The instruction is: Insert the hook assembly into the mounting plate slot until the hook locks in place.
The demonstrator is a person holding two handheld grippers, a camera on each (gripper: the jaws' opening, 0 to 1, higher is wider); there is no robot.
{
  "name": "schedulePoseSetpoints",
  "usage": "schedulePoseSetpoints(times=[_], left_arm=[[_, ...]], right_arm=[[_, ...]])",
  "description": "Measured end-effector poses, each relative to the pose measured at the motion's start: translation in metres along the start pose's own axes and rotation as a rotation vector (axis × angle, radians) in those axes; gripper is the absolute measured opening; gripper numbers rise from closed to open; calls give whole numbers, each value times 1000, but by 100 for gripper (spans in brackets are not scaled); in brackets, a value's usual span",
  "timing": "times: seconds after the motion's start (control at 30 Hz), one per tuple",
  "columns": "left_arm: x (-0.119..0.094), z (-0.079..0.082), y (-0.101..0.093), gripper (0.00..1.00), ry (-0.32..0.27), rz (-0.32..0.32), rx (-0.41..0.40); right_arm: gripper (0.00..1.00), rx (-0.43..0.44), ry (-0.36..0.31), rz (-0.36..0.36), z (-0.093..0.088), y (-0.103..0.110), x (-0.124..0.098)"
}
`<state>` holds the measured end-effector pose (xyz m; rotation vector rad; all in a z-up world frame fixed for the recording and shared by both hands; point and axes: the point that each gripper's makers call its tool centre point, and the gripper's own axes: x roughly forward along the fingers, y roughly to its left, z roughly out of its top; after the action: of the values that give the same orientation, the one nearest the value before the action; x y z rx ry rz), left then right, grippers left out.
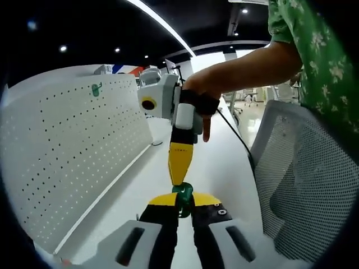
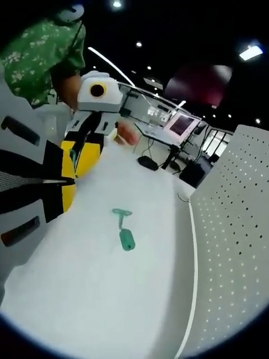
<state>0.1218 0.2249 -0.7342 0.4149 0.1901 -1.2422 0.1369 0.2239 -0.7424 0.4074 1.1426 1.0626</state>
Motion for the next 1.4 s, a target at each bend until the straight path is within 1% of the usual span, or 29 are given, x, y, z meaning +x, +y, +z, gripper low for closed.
schedulePoseSetpoints(times=[0.1,0.17,0.33,0.53,0.77,0.83,0.97,1.07,1.13,1.17,1.23,1.27,1.3,1.4], left_arm=[[1,-3,1,9,12,2,-8],[0,-3,1,7,12,5,-10],[0,-3,3,6,16,15,-17],[-1,-5,4,5,30,25,-13],[-1,-5,5,4,40,34,-1],[-1,-5,6,4,41,36,7],[-1,-5,8,4,29,41,-20],[-2,-4,9,4,17,46,-41],[-2,-5,10,4,17,50,-48],[-2,-5,11,4,18,52,-52],[-2,-6,12,4,9,57,-70],[-3,-5,13,4,2,62,-88],[-3,-6,14,4,-1,67,-102],[-5,-5,20,4,-14,87,-133]], right_arm=[[0,-1,-1,4,0,2,-1],[0,1,0,4,0,3,0],[0,-2,3,-1,-1,3,0],[0,-3,6,-8,-2,4,0],[0,16,-10,-11,0,4,0],[0,8,-16,-10,1,5,0],[1,-20,-29,-13,3,6,-1],[1,-43,-62,-17,8,6,-3],[2,-72,-89,-35,13,5,-5],[3,-99,-110,-56,17,3,-6],[3,-102,-132,-53,19,5,-9],[4,-113,-154,-55,22,6,-10],[6,-146,-206,-79,31,4,-12],[7,-258,-266,-149,39,3,-17]])
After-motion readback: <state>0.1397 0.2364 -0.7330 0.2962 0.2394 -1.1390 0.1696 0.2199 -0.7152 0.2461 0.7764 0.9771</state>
